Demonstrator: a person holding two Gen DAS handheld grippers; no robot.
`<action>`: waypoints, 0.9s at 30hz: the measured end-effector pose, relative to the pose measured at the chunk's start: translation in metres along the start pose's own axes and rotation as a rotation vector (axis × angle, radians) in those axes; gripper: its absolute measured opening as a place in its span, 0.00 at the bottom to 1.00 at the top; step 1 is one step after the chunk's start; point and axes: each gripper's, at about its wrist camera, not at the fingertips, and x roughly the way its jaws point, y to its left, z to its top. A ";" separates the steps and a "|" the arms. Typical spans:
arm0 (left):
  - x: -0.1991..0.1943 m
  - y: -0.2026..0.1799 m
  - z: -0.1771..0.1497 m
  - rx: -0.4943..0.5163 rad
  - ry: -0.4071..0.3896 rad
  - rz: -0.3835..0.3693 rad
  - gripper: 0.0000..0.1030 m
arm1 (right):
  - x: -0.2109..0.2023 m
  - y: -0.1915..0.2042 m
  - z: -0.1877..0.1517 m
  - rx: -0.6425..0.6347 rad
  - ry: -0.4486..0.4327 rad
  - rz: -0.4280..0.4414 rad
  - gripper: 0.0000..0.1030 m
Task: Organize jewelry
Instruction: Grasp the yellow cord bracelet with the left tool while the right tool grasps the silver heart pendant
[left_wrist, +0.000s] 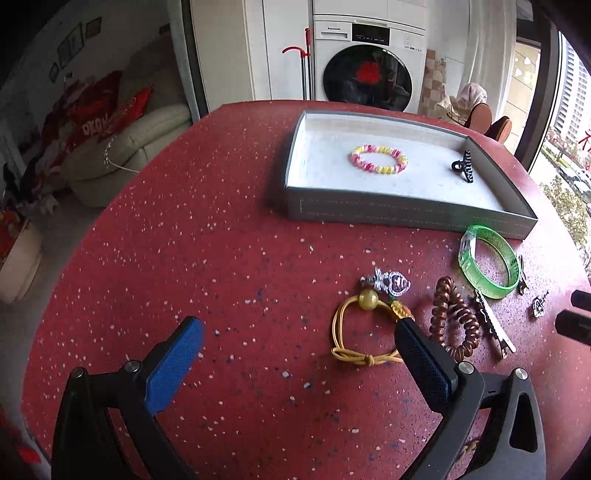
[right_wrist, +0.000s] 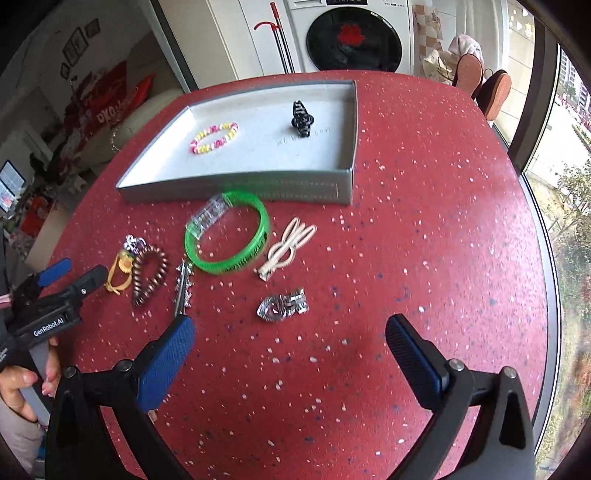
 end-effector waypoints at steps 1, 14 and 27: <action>0.001 -0.001 -0.001 -0.003 0.002 -0.004 1.00 | 0.000 -0.001 -0.001 0.003 0.001 -0.005 1.00; 0.000 -0.015 -0.004 0.021 -0.017 -0.023 1.00 | 0.009 0.004 -0.001 0.002 -0.003 -0.048 0.90; 0.016 -0.020 0.000 -0.040 0.025 -0.001 1.00 | 0.021 0.017 0.002 -0.039 -0.023 -0.106 0.74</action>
